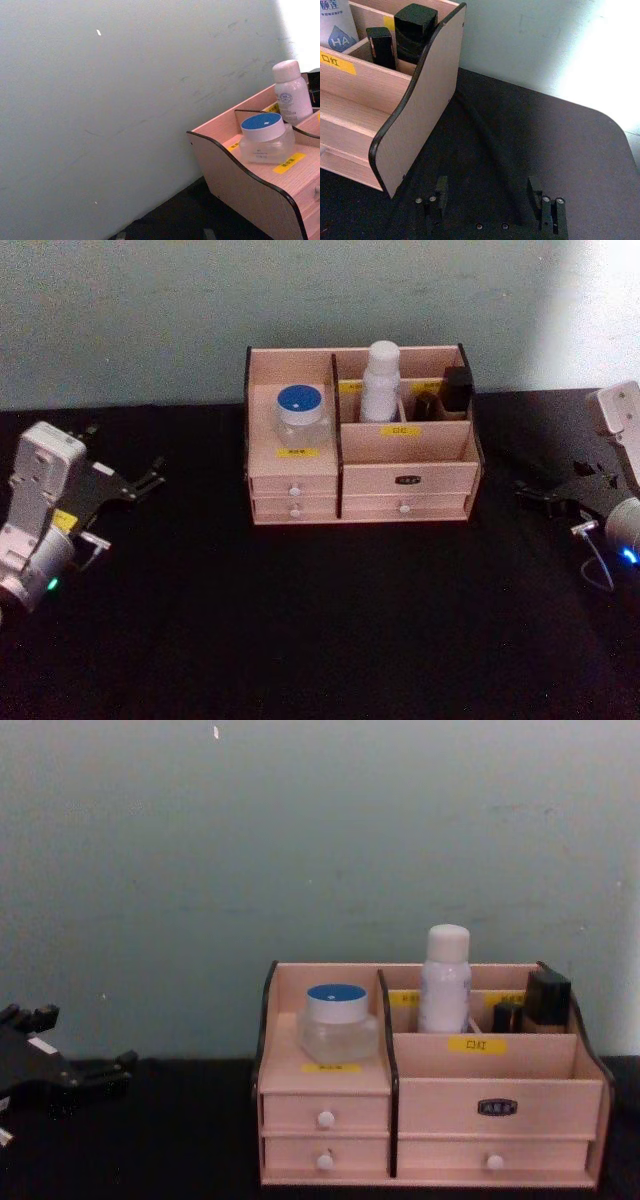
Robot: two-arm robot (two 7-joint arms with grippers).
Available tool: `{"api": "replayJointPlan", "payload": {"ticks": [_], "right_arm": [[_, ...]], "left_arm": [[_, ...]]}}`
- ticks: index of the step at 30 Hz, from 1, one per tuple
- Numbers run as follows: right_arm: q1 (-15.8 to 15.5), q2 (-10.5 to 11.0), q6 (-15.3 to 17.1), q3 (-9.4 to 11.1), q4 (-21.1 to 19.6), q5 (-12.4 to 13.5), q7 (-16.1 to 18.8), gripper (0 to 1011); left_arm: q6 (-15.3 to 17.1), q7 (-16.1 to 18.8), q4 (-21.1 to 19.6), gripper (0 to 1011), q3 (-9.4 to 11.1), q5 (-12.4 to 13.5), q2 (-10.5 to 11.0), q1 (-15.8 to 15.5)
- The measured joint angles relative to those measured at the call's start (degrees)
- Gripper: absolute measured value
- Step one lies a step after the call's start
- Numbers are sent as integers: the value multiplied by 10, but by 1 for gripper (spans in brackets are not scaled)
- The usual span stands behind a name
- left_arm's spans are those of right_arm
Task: Pick up the facial cleanser and watermelon frost from the table and place them into the tiered storage box.
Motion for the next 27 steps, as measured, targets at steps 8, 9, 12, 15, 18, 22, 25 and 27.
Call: {"api": "replayJointPlan", "payload": {"ticks": [8,9,12,15,18,22,25,27], "right_arm": [[0,0,0,0,0,0,0,1000],[0,0,0,0,0,0,0,1000],[0,0,0,0,0,0,0,1000],[0,0,0,0,0,0,0,1000],[0,0,0,0,0,0,0,1000],[0,0,0,0,0,0,0,1000],[0,0,0,0,0,0,0,1000],[0,0,0,0,0,0,0,1000]], "left_arm": [[0,0,0,1001,0,0,0,0],[0,0,0,1001,0,0,0,0],[0,0,0,1001,0,0,0,0],[0,0,0,1001,0,0,0,0],[0,0,0,1001,0,0,0,0],[0,0,0,1001,0,0,0,0],[0,0,0,1001,0,0,0,0],[0,0,0,1001,0,0,0,0]]}}
